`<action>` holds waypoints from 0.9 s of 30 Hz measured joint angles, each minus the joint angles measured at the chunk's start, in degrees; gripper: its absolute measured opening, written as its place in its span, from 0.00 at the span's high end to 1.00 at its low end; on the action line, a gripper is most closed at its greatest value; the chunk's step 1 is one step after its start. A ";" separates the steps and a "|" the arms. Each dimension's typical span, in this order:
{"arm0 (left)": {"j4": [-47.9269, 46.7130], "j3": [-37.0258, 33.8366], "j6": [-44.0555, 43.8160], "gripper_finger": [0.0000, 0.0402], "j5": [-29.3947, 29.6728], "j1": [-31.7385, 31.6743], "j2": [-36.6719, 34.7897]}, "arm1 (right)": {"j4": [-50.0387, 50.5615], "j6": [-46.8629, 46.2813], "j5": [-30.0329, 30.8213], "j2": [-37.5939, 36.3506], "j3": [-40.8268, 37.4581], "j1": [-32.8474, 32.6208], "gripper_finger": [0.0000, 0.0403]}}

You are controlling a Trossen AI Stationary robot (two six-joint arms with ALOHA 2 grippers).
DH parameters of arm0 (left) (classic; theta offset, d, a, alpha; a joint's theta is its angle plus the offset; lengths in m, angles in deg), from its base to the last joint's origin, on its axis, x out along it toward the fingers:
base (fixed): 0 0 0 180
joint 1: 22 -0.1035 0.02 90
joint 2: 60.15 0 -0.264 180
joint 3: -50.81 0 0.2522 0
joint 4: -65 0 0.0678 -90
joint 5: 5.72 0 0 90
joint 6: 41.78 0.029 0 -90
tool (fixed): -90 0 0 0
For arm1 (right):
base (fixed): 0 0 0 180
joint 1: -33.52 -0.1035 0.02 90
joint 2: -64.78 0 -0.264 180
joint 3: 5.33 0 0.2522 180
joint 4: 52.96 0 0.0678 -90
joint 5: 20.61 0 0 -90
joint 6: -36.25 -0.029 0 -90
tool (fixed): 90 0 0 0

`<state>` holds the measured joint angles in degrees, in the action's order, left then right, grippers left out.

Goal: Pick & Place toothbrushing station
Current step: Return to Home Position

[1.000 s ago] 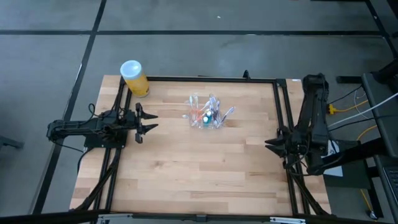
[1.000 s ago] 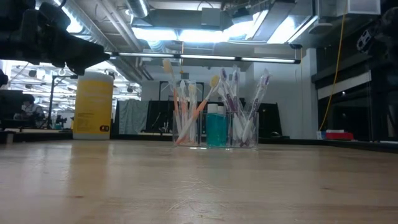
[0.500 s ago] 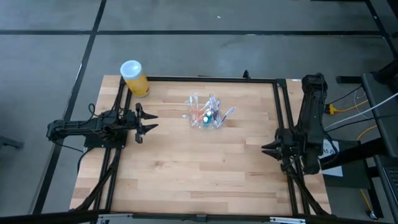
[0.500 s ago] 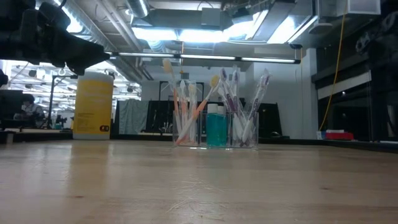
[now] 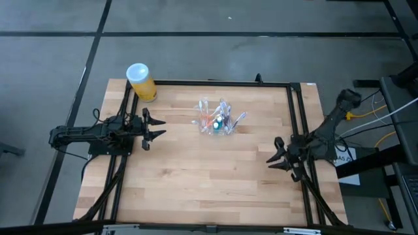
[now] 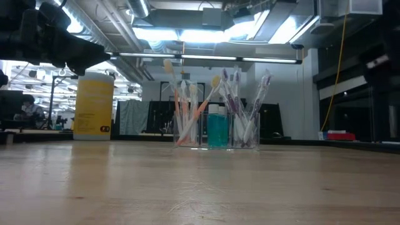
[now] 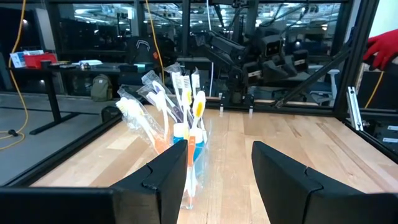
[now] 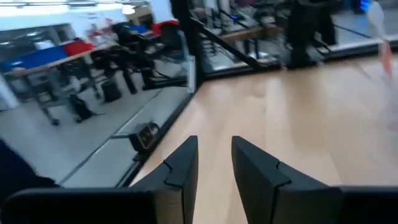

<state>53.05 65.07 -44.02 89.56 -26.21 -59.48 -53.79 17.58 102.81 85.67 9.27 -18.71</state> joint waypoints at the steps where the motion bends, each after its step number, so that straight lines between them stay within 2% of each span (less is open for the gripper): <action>1: -0.02 0.00 0.00 0.56 0.00 0.00 0.00 | -0.27 1.16 -3.41 -0.70 0.02 2.32 0.75; 8: -0.03 0.00 0.00 0.56 0.00 0.00 0.02 | 3.78 7.41 -23.64 -4.88 0.02 19.50 0.75; 12: -0.03 0.00 0.00 0.56 0.00 0.00 0.02 | 9.48 8.96 -31.39 -7.08 0.02 27.83 0.75; 16: -0.05 0.00 0.00 0.56 0.00 0.00 0.00 | 13.42 11.19 -35.39 -10.10 0.02 32.13 0.75; 21: -0.05 0.00 0.00 0.56 0.00 0.00 0.02 | 13.80 15.19 -36.26 -13.30 0.02 36.73 0.75; 27: -0.07 0.00 0.00 0.56 0.00 0.00 0.02 | 13.74 17.41 -38.54 -13.68 0.02 44.80 0.75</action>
<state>52.98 65.07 -44.02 89.56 -26.21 -59.46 -40.06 34.99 64.27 71.99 9.29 26.09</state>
